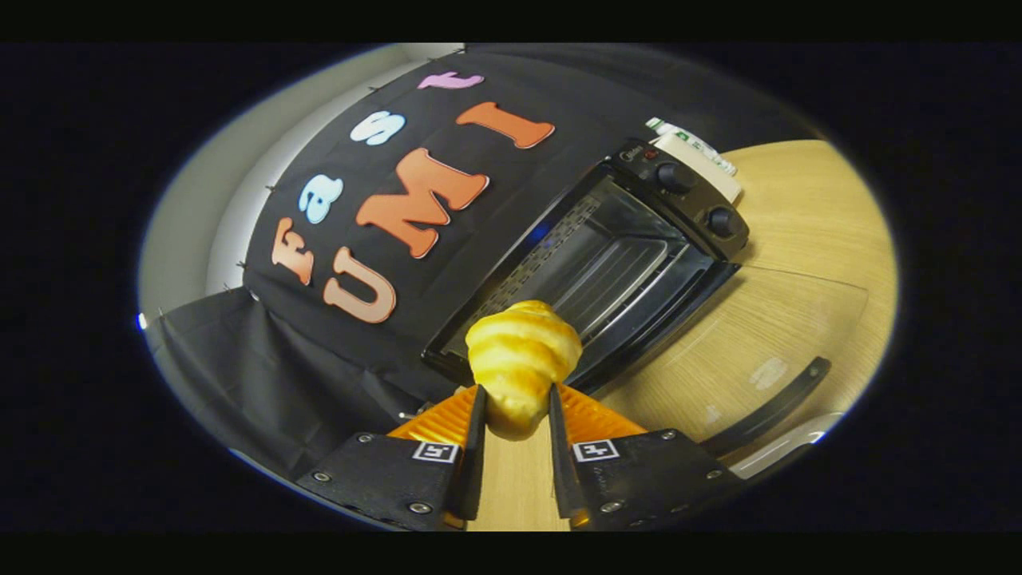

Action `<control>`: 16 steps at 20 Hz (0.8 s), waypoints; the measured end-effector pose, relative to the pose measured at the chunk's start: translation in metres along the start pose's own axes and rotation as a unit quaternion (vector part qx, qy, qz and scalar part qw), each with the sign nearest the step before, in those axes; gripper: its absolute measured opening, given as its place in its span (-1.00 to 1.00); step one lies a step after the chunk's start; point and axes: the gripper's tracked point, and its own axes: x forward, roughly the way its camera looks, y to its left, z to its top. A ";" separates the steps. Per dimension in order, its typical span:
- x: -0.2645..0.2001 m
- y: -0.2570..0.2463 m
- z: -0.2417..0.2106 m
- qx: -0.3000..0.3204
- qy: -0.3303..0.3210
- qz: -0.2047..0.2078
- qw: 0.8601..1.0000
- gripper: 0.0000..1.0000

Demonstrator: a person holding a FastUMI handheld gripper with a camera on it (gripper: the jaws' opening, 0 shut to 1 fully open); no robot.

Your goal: Open the toaster oven, put the food inside, and close the toaster oven door.

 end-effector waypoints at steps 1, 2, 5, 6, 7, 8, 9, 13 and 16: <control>0.009 -0.005 0.002 -0.003 0.003 -0.005 1.000 -0.26; 0.018 -0.011 0.003 -0.010 0.004 -0.015 1.000 -0.25; 0.037 -0.017 0.010 0.008 0.001 -0.023 1.000 -0.25; 0.043 -0.019 0.014 0.011 -0.005 -0.027 1.000 -0.25; 0.047 -0.023 0.019 0.009 -0.011 -0.032 0.999 -0.25; 0.051 -0.028 0.022 0.009 -0.015 -0.039 0.999 -0.25; 0.053 -0.029 0.023 0.013 -0.016 -0.038 0.999 -0.25; 0.064 -0.029 0.029 0.033 -0.020 -0.034 0.999 -0.26; 0.076 -0.025 0.036 0.064 -0.029 -0.022 0.997 -0.23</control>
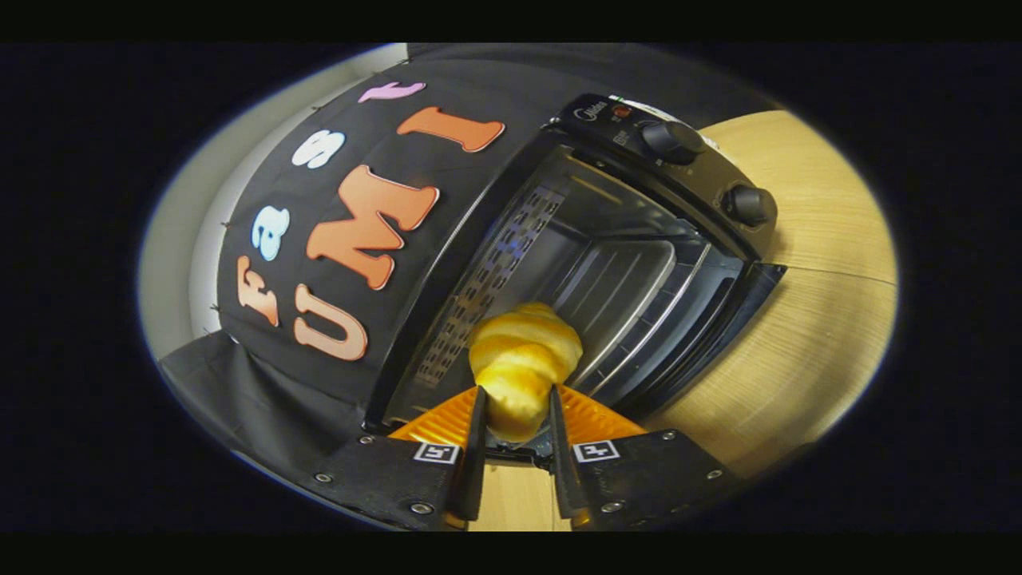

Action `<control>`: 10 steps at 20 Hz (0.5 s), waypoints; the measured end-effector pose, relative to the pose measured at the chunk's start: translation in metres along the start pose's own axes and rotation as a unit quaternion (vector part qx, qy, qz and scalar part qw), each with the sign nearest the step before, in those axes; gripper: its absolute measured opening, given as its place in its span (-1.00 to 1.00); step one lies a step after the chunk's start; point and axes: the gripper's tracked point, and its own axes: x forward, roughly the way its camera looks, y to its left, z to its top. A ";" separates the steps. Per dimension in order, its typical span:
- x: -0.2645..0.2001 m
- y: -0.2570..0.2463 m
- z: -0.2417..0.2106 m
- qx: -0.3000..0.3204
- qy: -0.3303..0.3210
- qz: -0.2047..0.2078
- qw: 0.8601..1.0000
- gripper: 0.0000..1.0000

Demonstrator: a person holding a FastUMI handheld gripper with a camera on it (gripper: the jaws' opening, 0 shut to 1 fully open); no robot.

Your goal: Open the toaster oven, put the food inside, and close the toaster oven door.

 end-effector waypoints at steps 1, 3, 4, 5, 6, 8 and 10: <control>0.003 0.003 0.003 0.006 -0.002 0.003 1.000 -0.22; 0.008 0.002 0.002 0.003 -0.002 -0.004 1.000 -0.15; 0.010 0.000 0.002 0.001 -0.002 -0.008 1.000 -0.09; 0.012 0.003 0.002 0.004 -0.002 -0.008 1.000 -0.05; 0.014 0.006 0.003 0.007 -0.002 -0.007 1.000 -0.01; 0.013 0.014 0.005 0.005 -0.011 0.007 1.000 0.07; 0.008 0.017 0.003 -0.002 -0.012 0.010 1.000 0.30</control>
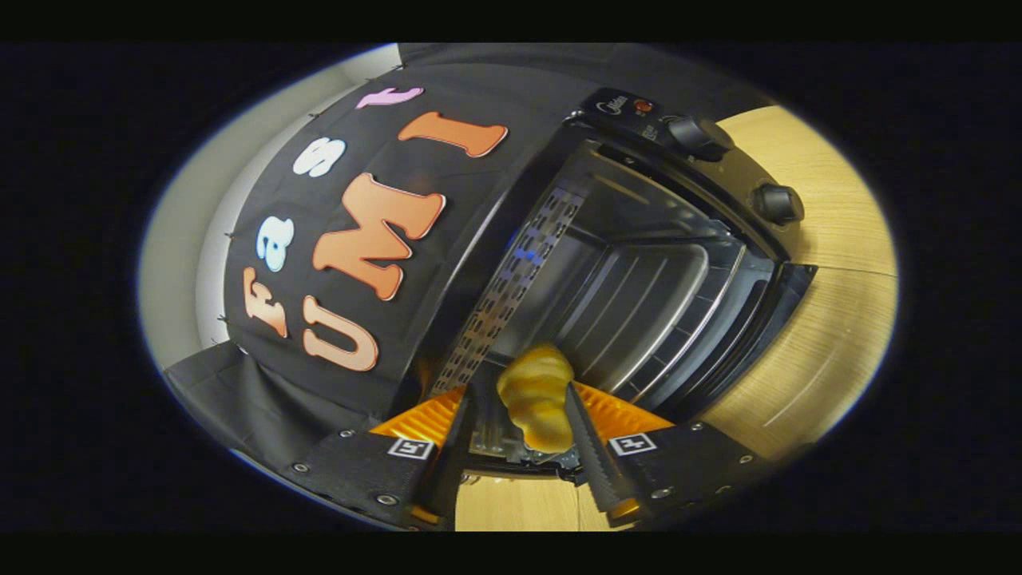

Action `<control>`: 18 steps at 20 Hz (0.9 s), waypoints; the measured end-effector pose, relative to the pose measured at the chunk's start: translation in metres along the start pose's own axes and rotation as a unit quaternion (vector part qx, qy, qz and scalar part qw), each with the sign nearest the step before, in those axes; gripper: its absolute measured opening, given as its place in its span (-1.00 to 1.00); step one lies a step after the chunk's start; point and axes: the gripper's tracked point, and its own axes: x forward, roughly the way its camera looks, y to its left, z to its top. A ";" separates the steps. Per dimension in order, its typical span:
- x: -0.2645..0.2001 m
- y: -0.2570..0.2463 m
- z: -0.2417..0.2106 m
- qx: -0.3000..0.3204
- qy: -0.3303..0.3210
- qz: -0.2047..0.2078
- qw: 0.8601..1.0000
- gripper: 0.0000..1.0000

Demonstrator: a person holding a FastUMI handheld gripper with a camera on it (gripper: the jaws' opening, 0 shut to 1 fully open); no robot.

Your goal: Open the toaster oven, put the food inside, and close the toaster oven door.

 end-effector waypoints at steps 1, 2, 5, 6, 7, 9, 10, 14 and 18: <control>-0.002 0.000 -0.003 -0.006 0.002 -0.002 1.000 0.44; -0.007 -0.001 -0.006 -0.009 0.005 0.002 1.000 0.59; -0.025 0.001 -0.021 -0.014 0.022 0.008 1.000 0.94; -0.033 -0.001 -0.027 -0.022 0.029 0.006 0.999 0.94; -0.041 -0.001 -0.031 -0.032 0.033 0.008 0.999 0.94; -0.062 0.005 -0.037 -0.053 0.037 0.019 0.998 0.94; -0.073 0.007 -0.040 -0.066 0.041 0.024 0.997 0.94; -0.114 0.011 -0.045 -0.129 0.049 0.034 0.990 0.94; -0.148 -0.012 -0.042 -0.255 0.035 0.001 0.966 0.96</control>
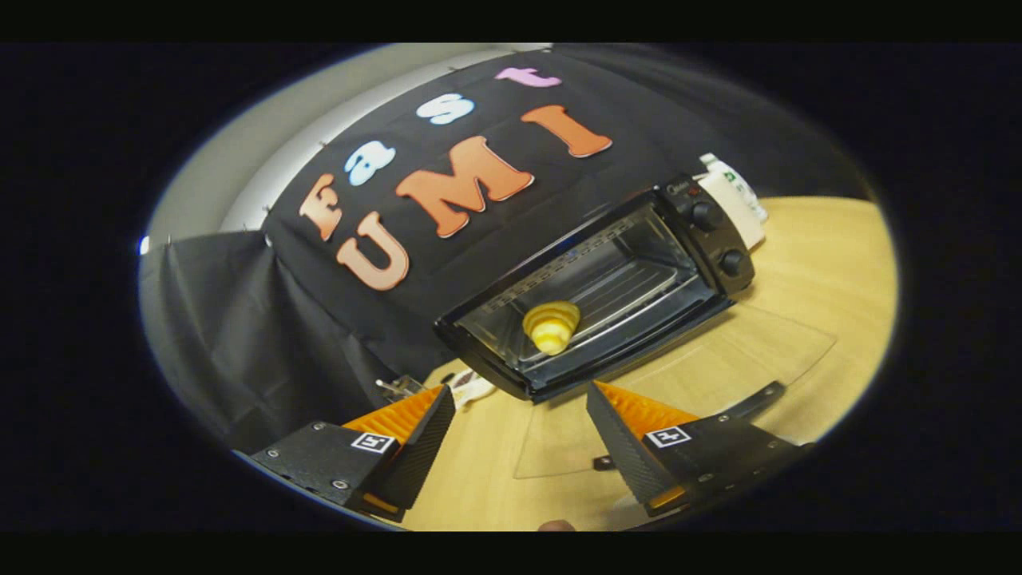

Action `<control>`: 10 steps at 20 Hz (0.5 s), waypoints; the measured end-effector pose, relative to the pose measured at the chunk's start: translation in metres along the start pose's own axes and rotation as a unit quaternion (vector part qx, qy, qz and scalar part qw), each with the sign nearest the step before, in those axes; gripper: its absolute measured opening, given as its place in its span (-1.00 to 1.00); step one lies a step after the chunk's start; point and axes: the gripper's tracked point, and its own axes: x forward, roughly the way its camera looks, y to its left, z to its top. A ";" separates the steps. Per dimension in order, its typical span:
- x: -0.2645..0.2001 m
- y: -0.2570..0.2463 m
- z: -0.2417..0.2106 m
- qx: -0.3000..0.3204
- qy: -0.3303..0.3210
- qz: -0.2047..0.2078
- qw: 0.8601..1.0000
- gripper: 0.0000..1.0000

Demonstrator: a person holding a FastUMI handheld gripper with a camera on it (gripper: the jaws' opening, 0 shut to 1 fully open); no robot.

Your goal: Open the toaster oven, put the food inside, and close the toaster oven door.

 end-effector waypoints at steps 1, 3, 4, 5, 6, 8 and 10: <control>-0.007 -0.007 -0.004 -0.022 0.005 -0.011 1.000 0.96; -0.022 -0.021 -0.012 -0.056 0.017 -0.031 0.998 0.96; -0.029 -0.029 -0.014 -0.074 0.020 -0.043 0.996 0.96; -0.036 -0.038 -0.017 -0.094 0.022 -0.057 0.994 0.96; -0.042 -0.045 -0.019 -0.116 0.024 -0.068 0.991 0.97; -0.052 -0.059 -0.021 -0.157 0.028 -0.086 0.983 0.97; -0.058 -0.072 -0.027 -0.186 0.038 -0.101 0.977 0.97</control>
